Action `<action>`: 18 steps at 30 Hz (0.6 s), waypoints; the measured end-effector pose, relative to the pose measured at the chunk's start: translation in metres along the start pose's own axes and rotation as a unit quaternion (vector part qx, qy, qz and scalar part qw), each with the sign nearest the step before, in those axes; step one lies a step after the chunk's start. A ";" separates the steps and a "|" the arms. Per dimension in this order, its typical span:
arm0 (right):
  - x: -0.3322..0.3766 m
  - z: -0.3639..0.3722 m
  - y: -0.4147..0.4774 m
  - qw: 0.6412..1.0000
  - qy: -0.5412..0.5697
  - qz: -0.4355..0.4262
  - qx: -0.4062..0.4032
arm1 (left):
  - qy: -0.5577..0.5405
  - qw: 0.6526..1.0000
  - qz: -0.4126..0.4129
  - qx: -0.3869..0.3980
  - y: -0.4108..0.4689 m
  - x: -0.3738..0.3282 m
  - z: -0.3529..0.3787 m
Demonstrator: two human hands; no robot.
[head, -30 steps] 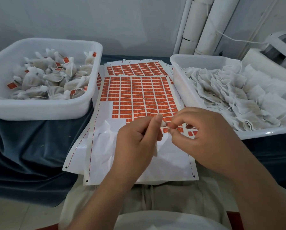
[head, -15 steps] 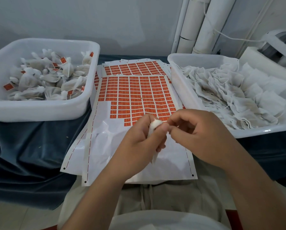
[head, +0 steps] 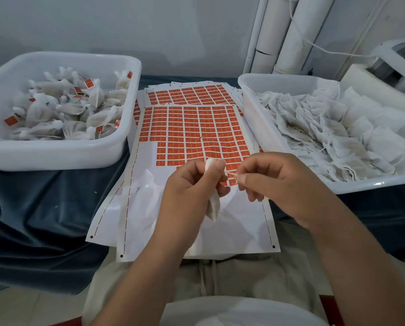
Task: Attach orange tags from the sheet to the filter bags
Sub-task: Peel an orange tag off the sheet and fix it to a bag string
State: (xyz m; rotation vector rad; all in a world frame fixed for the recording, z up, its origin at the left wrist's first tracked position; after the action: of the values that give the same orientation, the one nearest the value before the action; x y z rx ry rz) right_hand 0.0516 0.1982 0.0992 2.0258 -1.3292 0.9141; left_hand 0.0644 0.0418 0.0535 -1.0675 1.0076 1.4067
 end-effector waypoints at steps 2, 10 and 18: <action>-0.010 0.005 0.002 0.995 0.095 0.030 0.026 | -0.014 1.000 -0.017 0.014 0.000 0.001 0.001; -0.029 0.032 0.012 0.913 0.384 0.088 0.109 | -0.096 0.993 -0.071 -0.023 0.004 0.010 -0.005; -0.029 0.041 0.013 0.848 0.510 0.073 0.127 | -0.204 0.970 -0.135 0.008 0.009 0.025 -0.004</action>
State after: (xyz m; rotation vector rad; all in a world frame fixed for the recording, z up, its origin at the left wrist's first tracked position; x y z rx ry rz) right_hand 0.0410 0.1792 0.0523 1.1930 -0.7515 1.9428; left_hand 0.0546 0.0431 0.0283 -0.8213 0.5510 1.3182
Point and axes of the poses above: each hand's wrist, its own y-axis towards the middle knuckle, its own z-axis out of the palm, x = y × z, the point moved 9 cm from there along y, towards the middle knuckle, and after that the axes turned 11 degrees about -y, right-handed, at the moved point
